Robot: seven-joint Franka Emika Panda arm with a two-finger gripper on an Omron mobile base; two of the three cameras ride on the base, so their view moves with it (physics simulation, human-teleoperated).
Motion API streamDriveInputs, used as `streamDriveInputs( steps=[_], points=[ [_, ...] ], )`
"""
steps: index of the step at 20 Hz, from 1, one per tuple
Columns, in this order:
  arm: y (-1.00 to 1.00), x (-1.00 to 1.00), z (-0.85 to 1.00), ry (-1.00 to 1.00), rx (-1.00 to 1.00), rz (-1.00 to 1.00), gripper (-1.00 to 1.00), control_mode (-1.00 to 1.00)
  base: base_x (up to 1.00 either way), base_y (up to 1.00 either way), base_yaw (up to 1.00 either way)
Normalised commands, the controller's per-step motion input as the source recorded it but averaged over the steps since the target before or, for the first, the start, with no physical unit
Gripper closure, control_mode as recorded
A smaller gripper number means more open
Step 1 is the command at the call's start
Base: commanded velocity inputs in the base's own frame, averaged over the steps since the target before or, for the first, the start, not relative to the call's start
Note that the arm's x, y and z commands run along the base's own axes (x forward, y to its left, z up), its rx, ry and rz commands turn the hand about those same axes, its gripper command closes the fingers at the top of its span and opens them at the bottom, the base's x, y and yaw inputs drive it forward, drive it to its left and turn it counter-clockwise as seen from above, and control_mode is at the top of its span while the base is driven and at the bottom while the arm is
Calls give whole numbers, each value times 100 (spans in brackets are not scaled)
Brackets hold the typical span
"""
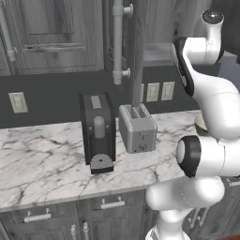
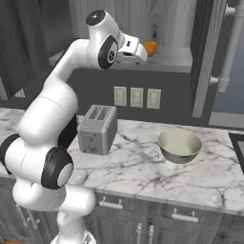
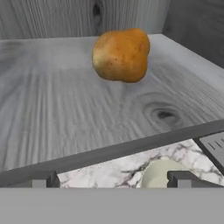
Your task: Pick the potatos from the cabinet and place them in one bowl. Pick the mango from the sink and place it in the other bowl.
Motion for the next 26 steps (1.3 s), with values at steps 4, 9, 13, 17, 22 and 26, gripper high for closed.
streamDriveInputs(
  steps=[4,9,13,17,22,26],
  points=[
    [-19,44,0,0,0,-2,-100,-100,0,0,0],
    [-19,49,0,0,0,-3,-100,-100,0,0,0],
    [-17,41,0,0,0,-3,-100,-100,0,0,0],
    [-8,35,3,0,0,-2,-100,-100,0,0,0],
    [-7,39,11,0,0,-2,-100,-100,0,0,0],
    [-11,43,3,0,0,-2,-100,-100,0,0,0]
  ],
)
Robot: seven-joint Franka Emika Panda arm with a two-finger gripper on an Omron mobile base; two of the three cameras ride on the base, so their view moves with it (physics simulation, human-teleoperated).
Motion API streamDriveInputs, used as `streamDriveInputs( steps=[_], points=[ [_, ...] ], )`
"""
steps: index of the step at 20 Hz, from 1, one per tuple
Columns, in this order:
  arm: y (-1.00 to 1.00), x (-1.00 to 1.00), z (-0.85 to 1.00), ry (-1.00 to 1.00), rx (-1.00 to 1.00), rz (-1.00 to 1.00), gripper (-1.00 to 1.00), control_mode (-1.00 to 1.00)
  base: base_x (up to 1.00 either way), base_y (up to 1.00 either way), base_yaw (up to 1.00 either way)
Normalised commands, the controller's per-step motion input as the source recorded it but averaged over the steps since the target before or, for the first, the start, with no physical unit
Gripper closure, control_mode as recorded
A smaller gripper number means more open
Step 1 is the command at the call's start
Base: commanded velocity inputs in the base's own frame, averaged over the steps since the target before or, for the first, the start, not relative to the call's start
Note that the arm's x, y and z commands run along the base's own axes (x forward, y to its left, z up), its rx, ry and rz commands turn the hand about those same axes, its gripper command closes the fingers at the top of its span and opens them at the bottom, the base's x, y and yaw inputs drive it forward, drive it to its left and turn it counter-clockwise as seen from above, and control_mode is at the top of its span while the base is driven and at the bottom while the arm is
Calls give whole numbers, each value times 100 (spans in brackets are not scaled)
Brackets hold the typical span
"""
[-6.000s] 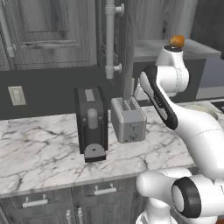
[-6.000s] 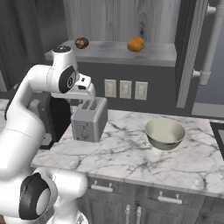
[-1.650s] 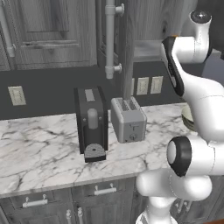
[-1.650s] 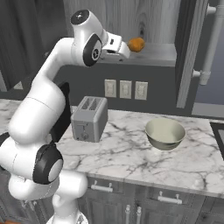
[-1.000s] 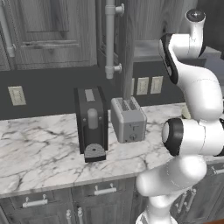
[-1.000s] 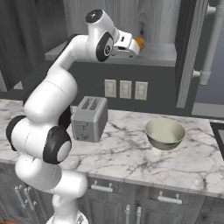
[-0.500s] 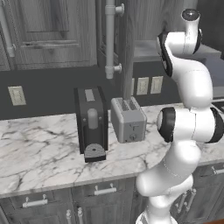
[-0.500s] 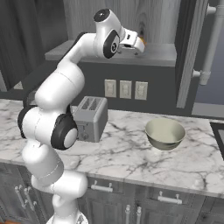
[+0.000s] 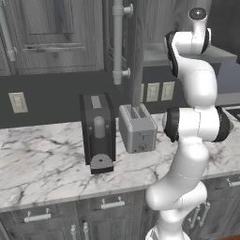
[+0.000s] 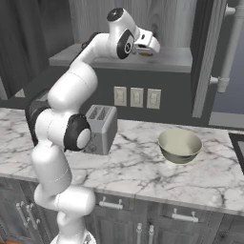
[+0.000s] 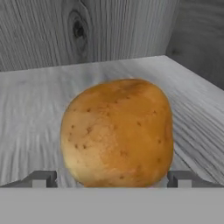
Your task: Pick the potatos from the cabinet and place them in one bowl. Pick the mango from the sink and place it in the other bowl.
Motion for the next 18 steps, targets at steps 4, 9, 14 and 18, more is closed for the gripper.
streamDriveInputs(
  steps=[4,9,14,18],
  points=[
    [-18,37,0,0,2,0,-100,-100,0,0,0],
    [-21,23,6,0,0,0,-100,-100,0,0,0],
    [-18,24,2,0,1,0,-100,-100,0,0,0],
    [-13,31,-3,0,7,0,-100,-100,0,0,0]
  ],
)
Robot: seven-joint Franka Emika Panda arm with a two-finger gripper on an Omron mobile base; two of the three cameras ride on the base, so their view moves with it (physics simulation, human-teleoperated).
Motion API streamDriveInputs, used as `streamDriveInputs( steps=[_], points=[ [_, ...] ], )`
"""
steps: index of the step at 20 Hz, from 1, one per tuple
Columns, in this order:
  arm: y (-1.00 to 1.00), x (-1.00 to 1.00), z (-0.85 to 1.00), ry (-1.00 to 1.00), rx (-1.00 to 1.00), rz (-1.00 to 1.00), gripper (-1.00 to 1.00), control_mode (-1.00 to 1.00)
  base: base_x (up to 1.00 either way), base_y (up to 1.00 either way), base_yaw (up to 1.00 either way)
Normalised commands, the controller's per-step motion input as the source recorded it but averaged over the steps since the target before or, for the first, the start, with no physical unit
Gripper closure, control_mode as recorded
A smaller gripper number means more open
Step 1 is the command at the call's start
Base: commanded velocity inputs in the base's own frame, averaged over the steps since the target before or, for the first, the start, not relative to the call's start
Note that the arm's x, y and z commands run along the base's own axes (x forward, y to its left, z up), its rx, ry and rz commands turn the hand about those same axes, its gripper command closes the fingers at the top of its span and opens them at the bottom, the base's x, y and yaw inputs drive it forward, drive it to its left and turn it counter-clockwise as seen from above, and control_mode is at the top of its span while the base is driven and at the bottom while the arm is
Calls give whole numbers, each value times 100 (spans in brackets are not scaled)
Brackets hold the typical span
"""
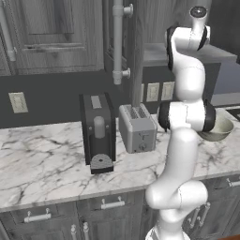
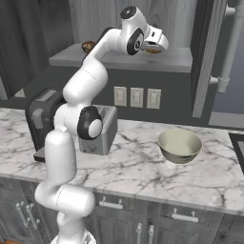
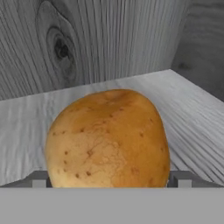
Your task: Pick the potatos from the cabinet and place them in one bowl. Pick the mango from the sink and place it in the other bowl.
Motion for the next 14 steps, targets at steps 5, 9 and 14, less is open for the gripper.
streamDriveInputs(
  steps=[5,9,14],
  points=[
    [-4,35,-10,1,6,0,100,-100,0,0,0],
    [0,4,0,0,3,0,100,-100,0,0,0],
    [0,-23,0,-2,0,0,100,-100,0,0,0]
  ],
)
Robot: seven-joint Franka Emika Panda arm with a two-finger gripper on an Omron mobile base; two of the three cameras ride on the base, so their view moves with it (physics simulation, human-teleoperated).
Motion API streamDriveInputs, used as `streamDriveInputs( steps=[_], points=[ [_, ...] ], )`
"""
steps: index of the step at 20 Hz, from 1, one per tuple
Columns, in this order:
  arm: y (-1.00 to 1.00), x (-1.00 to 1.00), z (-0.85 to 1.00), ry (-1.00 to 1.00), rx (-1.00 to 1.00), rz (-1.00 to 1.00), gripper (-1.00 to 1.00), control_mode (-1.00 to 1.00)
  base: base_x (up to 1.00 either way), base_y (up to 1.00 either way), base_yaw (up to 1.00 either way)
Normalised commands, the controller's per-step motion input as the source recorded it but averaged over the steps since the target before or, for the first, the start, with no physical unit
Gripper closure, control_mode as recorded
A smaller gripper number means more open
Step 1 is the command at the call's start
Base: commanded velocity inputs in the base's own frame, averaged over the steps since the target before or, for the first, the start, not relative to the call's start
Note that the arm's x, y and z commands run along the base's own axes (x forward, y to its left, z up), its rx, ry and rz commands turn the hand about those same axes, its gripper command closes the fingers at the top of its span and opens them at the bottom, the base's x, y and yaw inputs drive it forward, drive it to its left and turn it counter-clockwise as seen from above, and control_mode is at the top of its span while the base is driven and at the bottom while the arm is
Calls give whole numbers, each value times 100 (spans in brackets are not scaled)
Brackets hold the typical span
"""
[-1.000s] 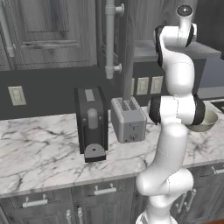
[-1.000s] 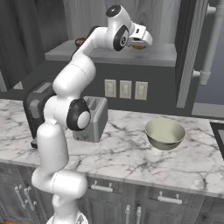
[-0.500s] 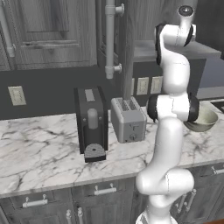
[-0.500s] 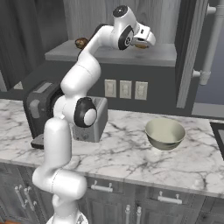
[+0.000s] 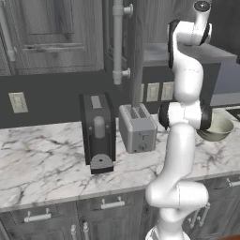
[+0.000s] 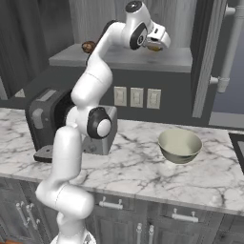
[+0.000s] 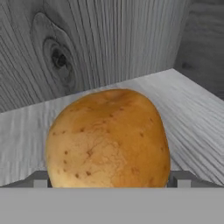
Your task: Pick the potatos from the cabinet and place them in one bowl. Pick the mango from the sink and place it in the other bowl.
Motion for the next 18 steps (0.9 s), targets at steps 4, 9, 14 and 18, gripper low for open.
streamDriveInputs(
  steps=[4,9,14,18],
  points=[
    [0,-48,0,-7,0,0,100,-100,0,0,0],
    [0,-58,-4,-16,-3,0,100,-100,0,0,0],
    [0,-69,-11,-22,-4,3,100,-100,0,0,0],
    [0,-82,-11,-23,-6,4,100,-100,0,0,0]
  ],
)
